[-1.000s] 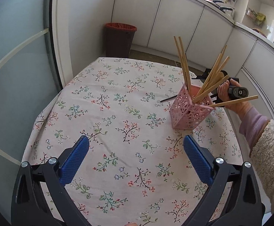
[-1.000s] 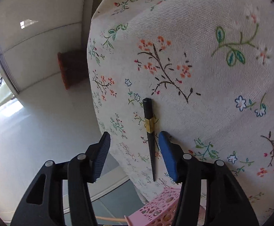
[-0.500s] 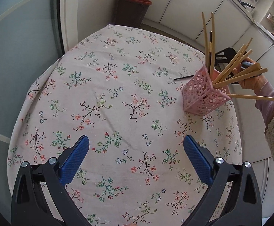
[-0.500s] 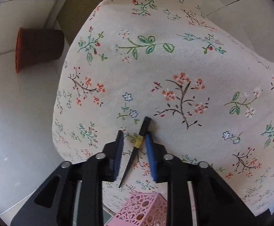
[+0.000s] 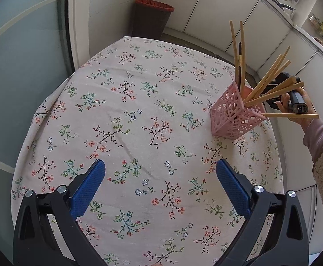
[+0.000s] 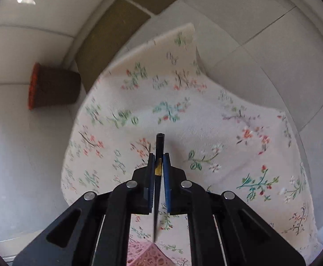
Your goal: Organize utensils
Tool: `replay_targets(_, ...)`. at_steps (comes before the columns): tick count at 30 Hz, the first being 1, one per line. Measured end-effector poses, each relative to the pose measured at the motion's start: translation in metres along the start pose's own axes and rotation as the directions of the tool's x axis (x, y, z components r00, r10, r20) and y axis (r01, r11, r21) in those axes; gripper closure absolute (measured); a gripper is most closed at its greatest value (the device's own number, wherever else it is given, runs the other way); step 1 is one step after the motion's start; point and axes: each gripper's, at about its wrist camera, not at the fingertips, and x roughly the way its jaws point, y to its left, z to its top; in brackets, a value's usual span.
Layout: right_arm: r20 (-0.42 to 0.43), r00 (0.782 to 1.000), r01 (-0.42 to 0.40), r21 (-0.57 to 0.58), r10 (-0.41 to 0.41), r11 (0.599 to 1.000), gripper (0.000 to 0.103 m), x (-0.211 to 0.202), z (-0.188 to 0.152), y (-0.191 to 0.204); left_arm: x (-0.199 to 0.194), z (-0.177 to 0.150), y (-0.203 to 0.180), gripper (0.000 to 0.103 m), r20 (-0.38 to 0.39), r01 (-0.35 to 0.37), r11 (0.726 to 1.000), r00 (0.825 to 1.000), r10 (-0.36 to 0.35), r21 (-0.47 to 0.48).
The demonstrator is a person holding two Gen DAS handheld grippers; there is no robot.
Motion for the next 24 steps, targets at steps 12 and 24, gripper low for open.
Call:
replay_targets(12, 0.408, 0.892, -0.041, -0.361, 0.197, 0.932, 0.096, -0.172, -0.107, -0.011, -0.019, -0.002, -0.006, 0.007, 0.072, 0.003, 1.0, 0.997, -0.005, 0.03)
replay_targets(24, 0.55, 0.75, 0.067, -0.614, 0.366, 0.786, 0.096, -0.341, -0.257, 0.017, -0.076, -0.018, -0.022, 0.007, 0.262, -0.03, 0.994, 0.965, 0.003, 0.101)
